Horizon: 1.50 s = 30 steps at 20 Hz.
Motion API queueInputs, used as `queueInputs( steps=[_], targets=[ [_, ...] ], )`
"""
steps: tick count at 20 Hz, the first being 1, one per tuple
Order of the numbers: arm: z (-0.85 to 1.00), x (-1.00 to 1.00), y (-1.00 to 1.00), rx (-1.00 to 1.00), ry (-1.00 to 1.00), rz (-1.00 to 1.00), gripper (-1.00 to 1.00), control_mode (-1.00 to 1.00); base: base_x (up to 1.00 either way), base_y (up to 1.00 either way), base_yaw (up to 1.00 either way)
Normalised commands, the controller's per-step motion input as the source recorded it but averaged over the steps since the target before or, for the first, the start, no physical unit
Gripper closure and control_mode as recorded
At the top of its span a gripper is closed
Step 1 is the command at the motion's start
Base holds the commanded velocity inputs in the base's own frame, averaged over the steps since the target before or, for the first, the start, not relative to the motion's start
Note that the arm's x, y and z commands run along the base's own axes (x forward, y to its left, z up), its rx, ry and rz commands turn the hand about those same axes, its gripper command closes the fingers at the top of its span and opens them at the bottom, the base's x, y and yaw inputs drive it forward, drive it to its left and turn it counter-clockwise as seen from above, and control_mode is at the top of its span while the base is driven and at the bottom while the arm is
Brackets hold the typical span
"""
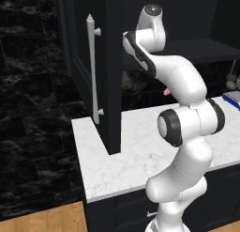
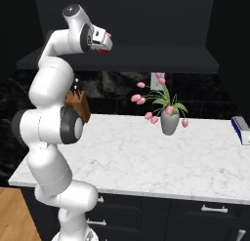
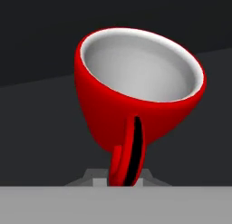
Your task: Gather all objects into one cabinet and sort the glasses and bowls to opposite sides.
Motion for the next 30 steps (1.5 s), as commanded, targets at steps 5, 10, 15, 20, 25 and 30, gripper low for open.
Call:
queueInputs(
  steps=[5, 10, 15, 20, 25, 30],
  targets=[
    [0.00, -0.01, 0.00, 0.00, -0.06, -0.02, 1.00, -1.00, 0.00, 0.00, 0.00],
    [0.00, -0.36, 0.04, 0.00, -0.09, 0.00, 1.00, -1.00, 0.00, 0.00, 0.00],
    [-0.08, -0.89, 0.01, 0.00, -0.10, 0.01, 1.00, -1.00, 0.00, 0.00, 0.00],
    [0.00, -1.00, 0.00, 0.00, -0.08, 0.09, 1.00, -1.00, 0.00, 0.00, 0.00],
    [0.00, -1.00, 0.00, 0.00, 0.00, 0.16, 1.00, -1.00, 0.00, 0.00, 0.00],
    [0.09, -1.00, -0.02, -0.03, 0.08, 0.12, 1.00, -1.00, 0.00, 0.00, 0.00]
  ],
)
